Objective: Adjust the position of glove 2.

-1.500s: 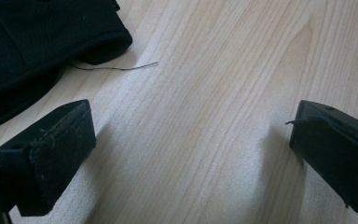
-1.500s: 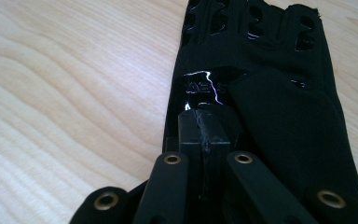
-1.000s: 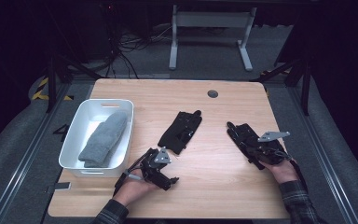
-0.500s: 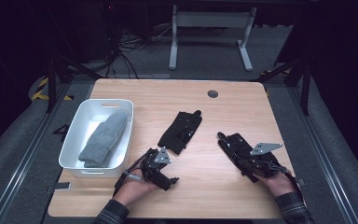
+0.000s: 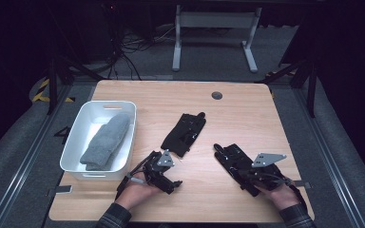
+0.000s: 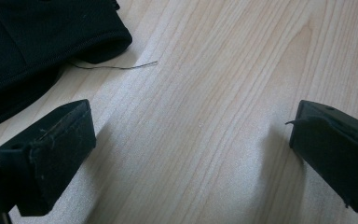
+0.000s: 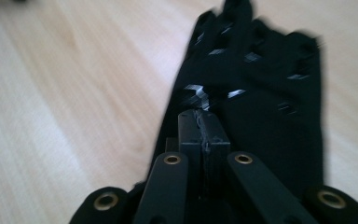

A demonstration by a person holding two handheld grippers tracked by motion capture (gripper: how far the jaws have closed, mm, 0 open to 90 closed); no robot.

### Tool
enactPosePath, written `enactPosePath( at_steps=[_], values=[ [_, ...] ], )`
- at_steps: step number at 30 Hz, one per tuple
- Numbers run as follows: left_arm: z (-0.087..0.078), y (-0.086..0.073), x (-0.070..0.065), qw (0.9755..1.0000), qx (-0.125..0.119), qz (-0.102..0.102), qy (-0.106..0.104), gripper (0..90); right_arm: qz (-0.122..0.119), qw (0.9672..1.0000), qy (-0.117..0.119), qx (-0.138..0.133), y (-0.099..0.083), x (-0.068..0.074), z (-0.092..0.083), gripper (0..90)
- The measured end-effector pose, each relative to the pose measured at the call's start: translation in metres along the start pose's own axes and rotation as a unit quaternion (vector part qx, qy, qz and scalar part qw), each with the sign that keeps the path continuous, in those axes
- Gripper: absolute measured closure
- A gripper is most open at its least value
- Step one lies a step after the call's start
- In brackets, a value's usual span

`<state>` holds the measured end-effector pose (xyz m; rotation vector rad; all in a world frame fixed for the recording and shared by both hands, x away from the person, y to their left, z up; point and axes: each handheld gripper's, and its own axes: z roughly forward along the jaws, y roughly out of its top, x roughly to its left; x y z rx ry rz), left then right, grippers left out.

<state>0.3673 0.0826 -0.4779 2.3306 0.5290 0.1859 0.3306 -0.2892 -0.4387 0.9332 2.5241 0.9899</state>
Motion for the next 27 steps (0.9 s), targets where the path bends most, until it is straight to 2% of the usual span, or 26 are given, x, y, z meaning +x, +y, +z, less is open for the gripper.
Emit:
enactPosePath(
  at_steps=[2,5,10,16,27],
  values=[
    [0.000,0.000,0.000,1.0000,0.000,0.000,0.000,0.6,0.004,0.9999,-0.009,-0.011,0.004,-0.008,-0.003,89.7],
    [0.000,0.000,0.000,1.0000,0.000,0.000,0.000,0.6,0.011,0.9993,-0.028,-0.021,0.013,-0.027,-0.001,89.8],
    [0.000,0.000,0.000,1.0000,0.000,0.000,0.000,0.6,0.021,0.9991,-0.032,-0.016,0.021,-0.045,0.012,89.8],
    [0.000,0.000,0.000,1.0000,0.000,0.000,0.000,0.6,0.024,0.9989,-0.034,0.020,0.013,-0.052,0.028,89.8],
    [0.000,0.000,0.000,1.0000,0.000,0.000,0.000,0.6,0.038,0.9973,-0.054,0.032,-0.002,-0.052,0.011,89.8]
  ],
)
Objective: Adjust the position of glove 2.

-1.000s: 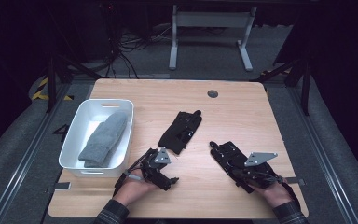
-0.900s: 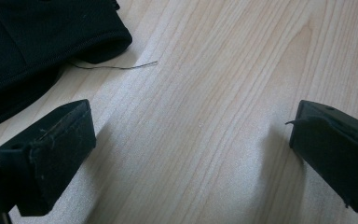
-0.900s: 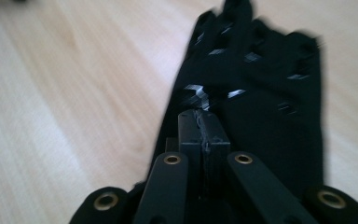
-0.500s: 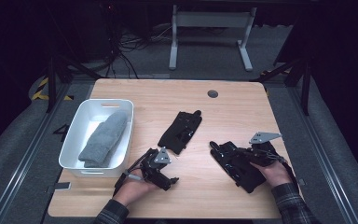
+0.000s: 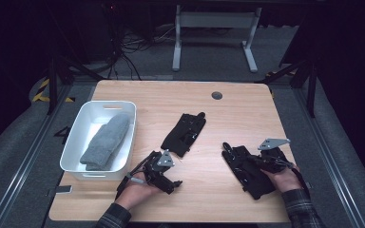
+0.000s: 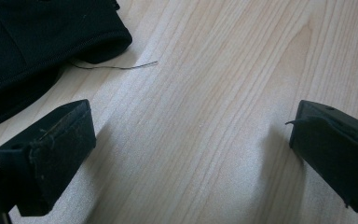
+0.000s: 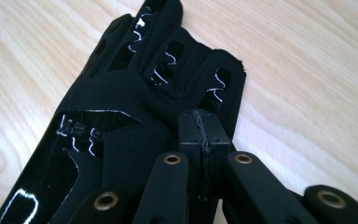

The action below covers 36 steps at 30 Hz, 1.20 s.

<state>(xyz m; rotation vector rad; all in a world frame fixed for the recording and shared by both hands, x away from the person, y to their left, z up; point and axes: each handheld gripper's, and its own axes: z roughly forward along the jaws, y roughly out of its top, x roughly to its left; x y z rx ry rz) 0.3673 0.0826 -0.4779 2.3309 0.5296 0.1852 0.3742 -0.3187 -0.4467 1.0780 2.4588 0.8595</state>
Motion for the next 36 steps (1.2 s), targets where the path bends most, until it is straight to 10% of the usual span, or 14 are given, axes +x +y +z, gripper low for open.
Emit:
enactPosePath(
  at_steps=[19,36],
  values=[
    [0.000,0.000,0.000,1.0000,0.000,0.000,0.000,0.6,-0.007,0.9998,0.019,0.000,-0.039,0.022,-0.035,89.7],
    [0.000,0.000,0.000,1.0000,0.000,0.000,0.000,0.6,-0.019,0.9986,0.040,-0.029,-0.026,0.036,-0.031,85.1]
  ],
)
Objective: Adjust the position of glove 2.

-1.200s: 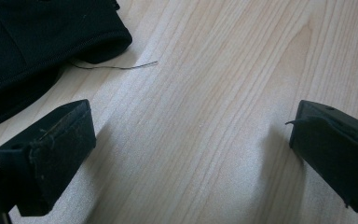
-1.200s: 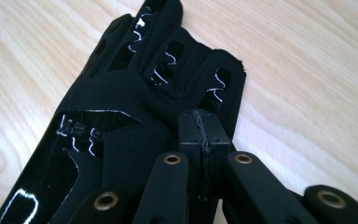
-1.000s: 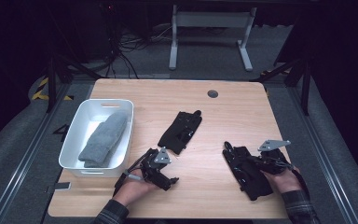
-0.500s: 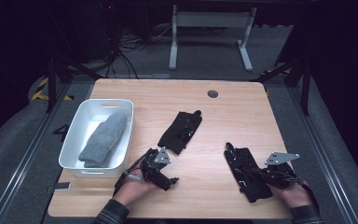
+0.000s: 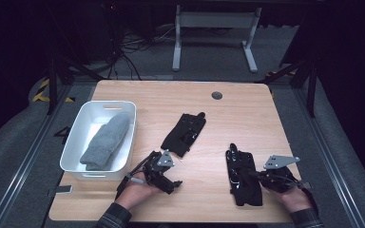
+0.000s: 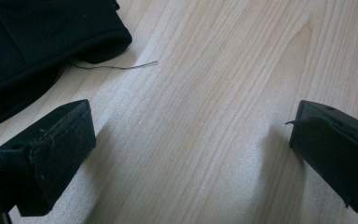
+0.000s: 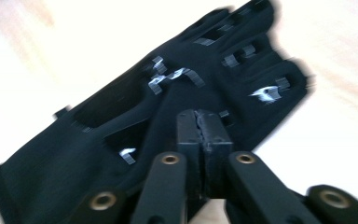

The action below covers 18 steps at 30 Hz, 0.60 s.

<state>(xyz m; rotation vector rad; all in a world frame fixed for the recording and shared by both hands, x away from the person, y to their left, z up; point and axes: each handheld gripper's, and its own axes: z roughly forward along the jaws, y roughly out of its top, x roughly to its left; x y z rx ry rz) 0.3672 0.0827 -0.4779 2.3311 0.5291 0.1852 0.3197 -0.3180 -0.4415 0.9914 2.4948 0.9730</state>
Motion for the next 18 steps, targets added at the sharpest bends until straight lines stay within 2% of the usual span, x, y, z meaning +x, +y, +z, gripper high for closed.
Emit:
enactPosePath(
  at_steps=[2,3,4,5,9,13,18],
  values=[
    [0.000,0.000,0.000,1.0000,0.000,0.000,0.000,0.6,0.013,0.9992,-0.032,-0.020,0.000,-0.009,-0.002,75.5],
    [0.000,0.000,0.000,1.0000,0.000,0.000,0.000,0.6,0.013,0.9992,-0.032,-0.020,0.000,-0.009,-0.002,75.5],
    [0.000,0.000,0.000,1.0000,0.000,0.000,0.000,0.6,0.019,0.9985,-0.045,-0.024,-0.001,-0.014,-0.002,70.7],
    [0.000,0.000,0.000,1.0000,0.000,0.000,0.000,0.6,0.031,0.9973,-0.059,-0.032,-0.002,-0.020,-0.002,63.6],
    [0.000,0.000,0.000,1.0000,0.000,0.000,0.000,0.6,0.054,0.9927,-0.100,-0.038,-0.008,-0.037,0.002,49.5],
    [0.000,0.000,0.000,1.0000,0.000,0.000,0.000,0.6,0.074,0.9907,-0.110,-0.031,-0.017,-0.049,0.006,40.5],
    [0.000,0.001,-0.001,1.0000,0.002,-0.005,0.002,0.5,0.091,0.9892,-0.111,-0.031,-0.024,-0.055,0.008,33.6]
  ],
)
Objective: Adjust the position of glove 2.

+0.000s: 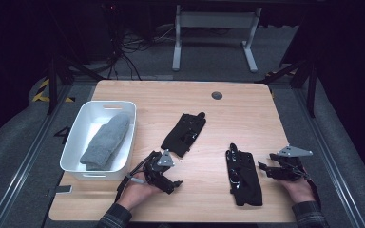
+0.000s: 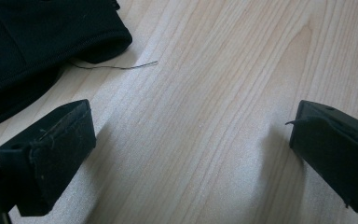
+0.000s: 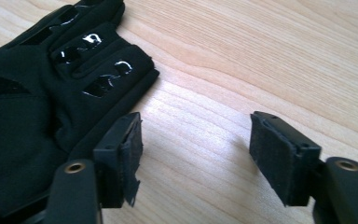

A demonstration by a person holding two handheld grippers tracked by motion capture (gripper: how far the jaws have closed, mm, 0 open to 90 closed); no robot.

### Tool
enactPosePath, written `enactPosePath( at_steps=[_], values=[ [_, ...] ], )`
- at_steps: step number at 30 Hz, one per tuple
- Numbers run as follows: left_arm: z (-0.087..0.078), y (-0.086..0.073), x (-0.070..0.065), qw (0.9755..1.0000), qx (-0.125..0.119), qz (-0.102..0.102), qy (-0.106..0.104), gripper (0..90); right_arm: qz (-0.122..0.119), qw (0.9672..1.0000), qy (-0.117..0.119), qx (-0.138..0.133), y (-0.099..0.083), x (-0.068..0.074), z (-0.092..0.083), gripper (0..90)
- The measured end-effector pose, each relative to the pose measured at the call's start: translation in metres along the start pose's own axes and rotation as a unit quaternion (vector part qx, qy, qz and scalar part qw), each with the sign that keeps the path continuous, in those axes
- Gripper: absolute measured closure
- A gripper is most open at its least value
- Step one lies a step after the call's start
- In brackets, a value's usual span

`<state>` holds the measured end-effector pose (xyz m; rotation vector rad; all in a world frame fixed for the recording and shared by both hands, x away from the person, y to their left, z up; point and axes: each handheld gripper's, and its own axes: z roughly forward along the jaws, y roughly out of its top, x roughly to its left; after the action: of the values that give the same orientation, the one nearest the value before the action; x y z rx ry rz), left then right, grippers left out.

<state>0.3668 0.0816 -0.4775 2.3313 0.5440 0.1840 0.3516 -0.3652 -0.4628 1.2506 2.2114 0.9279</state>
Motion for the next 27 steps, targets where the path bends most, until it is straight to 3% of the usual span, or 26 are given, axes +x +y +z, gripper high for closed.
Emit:
enactPosePath(
  at_steps=[5,11,12,13,16,17,19,22,27],
  values=[
    [-0.002,0.007,0.000,0.9997,0.022,-0.007,0.005,4.0,0.005,0.9999,0.007,-0.010,-0.003,-0.002,0.003,20.0],
    [-0.008,0.014,0.005,0.9994,0.011,-0.034,-0.002,18.4,0.006,1.0000,0.004,-0.006,-0.003,-0.001,0.004,16.0],
    [-0.010,0.016,0.006,0.9992,0.005,-0.040,-0.008,23.5,0.006,1.0000,0.004,-0.006,-0.003,-0.001,0.004,15.9],
    [-0.011,0.018,0.008,0.9990,0.001,-0.043,-0.011,34.2,0.006,1.0000,0.005,-0.006,-0.003,-0.001,0.004,15.8],
    [-0.013,0.025,0.013,0.9986,0.002,-0.048,-0.019,50.8,0.006,1.0000,0.005,-0.006,-0.003,-0.001,0.004,15.8],
    [-0.014,0.027,0.016,0.9987,-0.004,-0.048,-0.019,50.8,0.005,1.0000,0.005,-0.005,-0.003,-0.001,0.004,15.8],
    [-0.016,0.033,0.022,0.9983,-0.012,-0.052,-0.022,72.8,0.006,1.0000,0.005,-0.005,-0.003,-0.001,0.004,15.8],
    [-0.017,0.042,0.028,0.9978,-0.018,-0.059,-0.022,89.1,0.006,1.0000,0.005,-0.005,-0.003,-0.001,0.004,15.7],
    [-0.014,0.052,0.034,0.9978,-0.019,-0.061,-0.014,89.9,0.006,1.0000,0.005,-0.005,-0.003,-0.001,0.004,15.7]
  ],
)
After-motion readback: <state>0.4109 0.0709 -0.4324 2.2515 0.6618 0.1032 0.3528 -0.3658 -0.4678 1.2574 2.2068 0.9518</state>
